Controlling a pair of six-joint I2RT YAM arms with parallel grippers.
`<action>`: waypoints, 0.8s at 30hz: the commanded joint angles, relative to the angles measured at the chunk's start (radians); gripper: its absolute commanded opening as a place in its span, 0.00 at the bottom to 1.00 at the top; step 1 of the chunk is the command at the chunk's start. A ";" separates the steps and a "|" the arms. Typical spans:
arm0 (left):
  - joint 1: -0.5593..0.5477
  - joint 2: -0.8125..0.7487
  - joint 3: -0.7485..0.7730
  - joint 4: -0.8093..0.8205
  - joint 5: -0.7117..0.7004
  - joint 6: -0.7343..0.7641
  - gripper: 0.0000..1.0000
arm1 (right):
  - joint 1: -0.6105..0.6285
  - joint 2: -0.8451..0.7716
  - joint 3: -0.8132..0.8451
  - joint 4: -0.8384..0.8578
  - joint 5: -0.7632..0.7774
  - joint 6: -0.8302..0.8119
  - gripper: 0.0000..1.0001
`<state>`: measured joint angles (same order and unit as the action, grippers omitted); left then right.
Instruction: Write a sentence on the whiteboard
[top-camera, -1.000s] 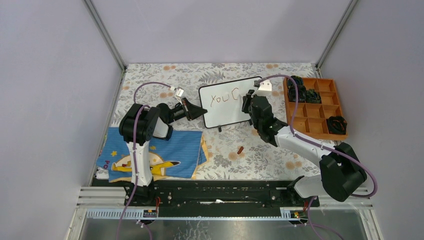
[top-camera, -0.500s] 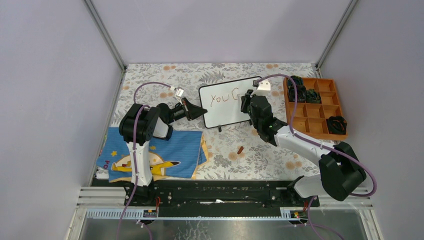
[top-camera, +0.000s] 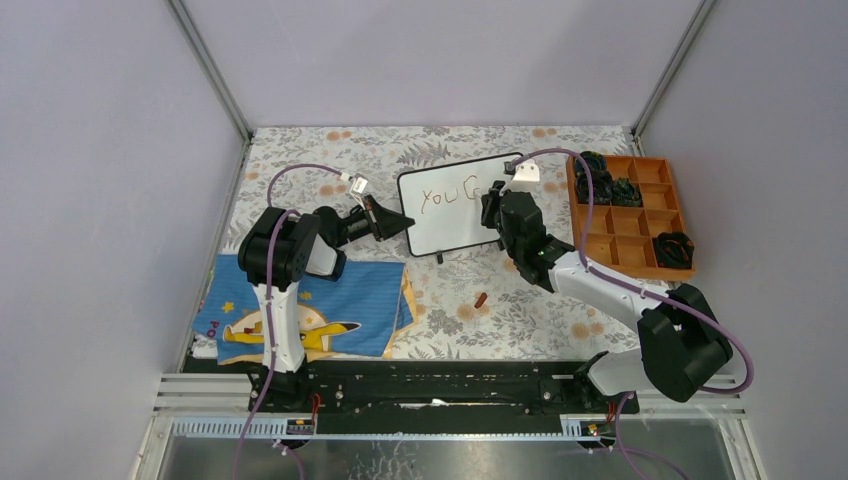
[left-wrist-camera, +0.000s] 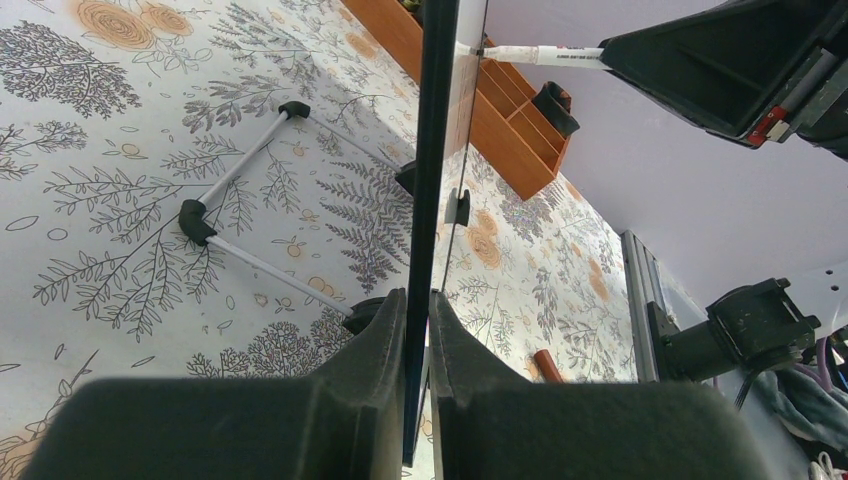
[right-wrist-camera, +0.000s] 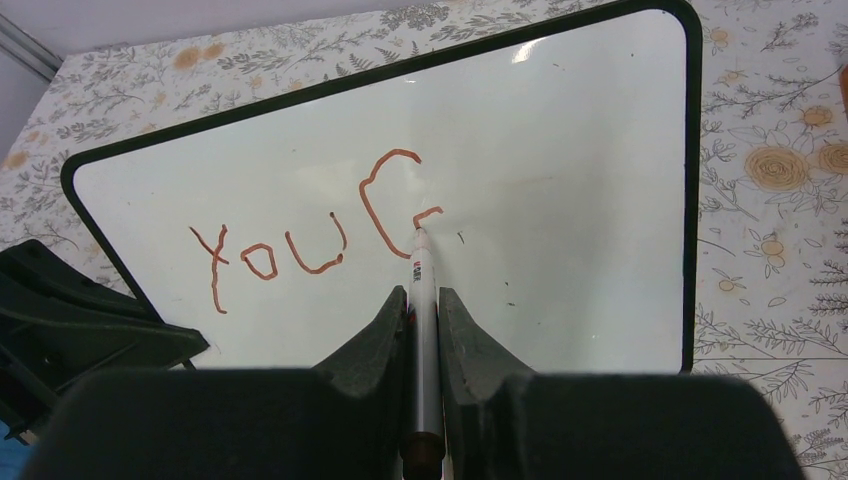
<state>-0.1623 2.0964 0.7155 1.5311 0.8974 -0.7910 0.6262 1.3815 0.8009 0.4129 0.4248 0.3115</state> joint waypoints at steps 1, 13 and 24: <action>0.000 -0.021 -0.017 0.004 0.003 0.027 0.00 | -0.006 -0.010 0.004 -0.023 0.024 -0.001 0.00; 0.000 -0.021 -0.017 0.004 0.003 0.028 0.00 | -0.008 -0.009 0.022 -0.040 0.080 -0.012 0.00; 0.000 -0.018 -0.017 0.004 0.004 0.029 0.00 | -0.009 -0.007 0.056 -0.013 0.082 -0.024 0.00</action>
<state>-0.1635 2.0911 0.7155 1.5299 0.8978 -0.7902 0.6254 1.3811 0.8013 0.3691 0.4709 0.3061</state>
